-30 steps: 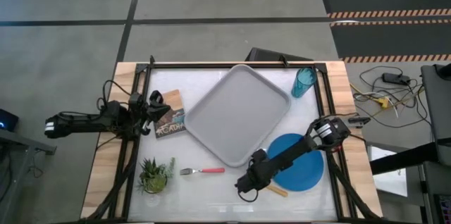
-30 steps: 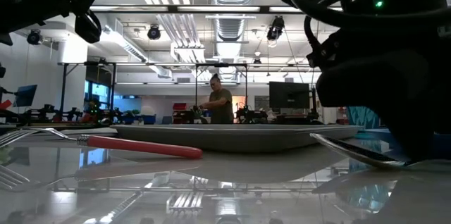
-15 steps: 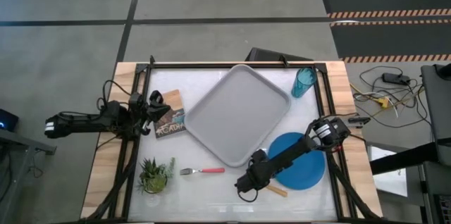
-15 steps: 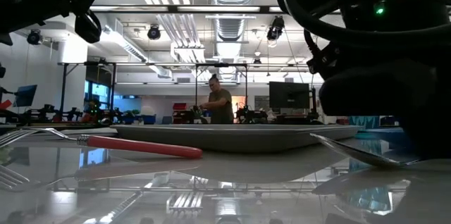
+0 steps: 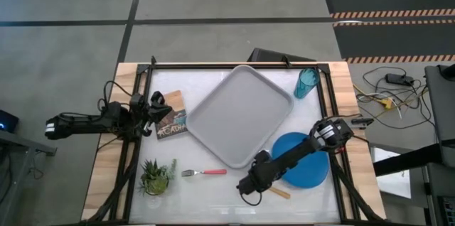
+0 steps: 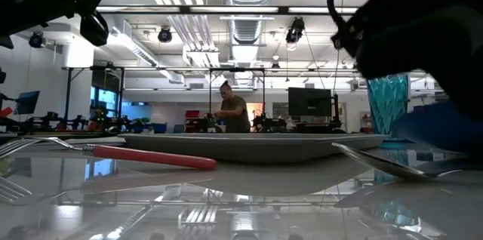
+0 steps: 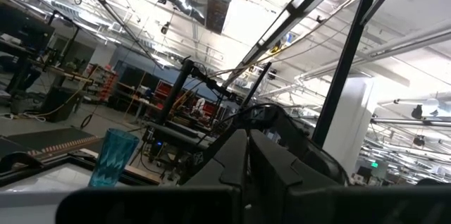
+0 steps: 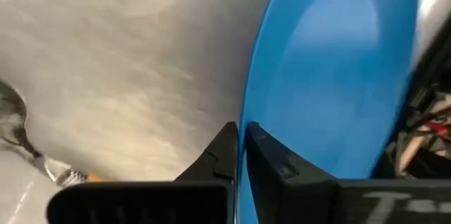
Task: Pick and place plate/cup/fork/spoon on tray
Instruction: Put the blue plate on the gray serving tray
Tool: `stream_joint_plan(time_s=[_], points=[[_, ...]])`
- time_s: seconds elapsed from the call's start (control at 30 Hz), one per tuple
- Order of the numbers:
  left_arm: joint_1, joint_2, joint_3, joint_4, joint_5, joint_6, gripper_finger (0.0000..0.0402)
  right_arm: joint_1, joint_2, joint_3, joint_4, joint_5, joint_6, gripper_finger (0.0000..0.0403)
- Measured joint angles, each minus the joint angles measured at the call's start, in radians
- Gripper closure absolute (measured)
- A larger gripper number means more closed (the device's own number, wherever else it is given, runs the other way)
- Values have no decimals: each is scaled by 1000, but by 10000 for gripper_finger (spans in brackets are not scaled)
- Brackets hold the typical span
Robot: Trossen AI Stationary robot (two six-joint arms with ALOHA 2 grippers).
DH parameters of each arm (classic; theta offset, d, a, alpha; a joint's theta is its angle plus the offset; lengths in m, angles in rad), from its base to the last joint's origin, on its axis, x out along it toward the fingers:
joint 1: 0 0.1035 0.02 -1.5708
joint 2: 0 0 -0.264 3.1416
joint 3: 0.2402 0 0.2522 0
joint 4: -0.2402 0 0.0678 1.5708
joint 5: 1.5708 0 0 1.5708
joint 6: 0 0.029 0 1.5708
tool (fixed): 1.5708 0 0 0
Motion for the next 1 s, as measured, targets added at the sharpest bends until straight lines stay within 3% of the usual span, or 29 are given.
stream_joint_plan(time_s=[0.5, 0.73, 0.87, 1.0], points=[[0, 1, 0, 0, 0, 0, 402, 10, -91, 103, 1, 188, -102, 395], [0, 1, 0, 0, 0, 0, 402, 10, -205, 117, 0, 248, -176, 395], [0, 2, 0, -1, 0, 0, 402, 12, -288, 117, 0, 349, -165, 395], [0, 1, 0, -1, 0, 0, 402, 13, -361, 117, 0, 525, -189, 396]])
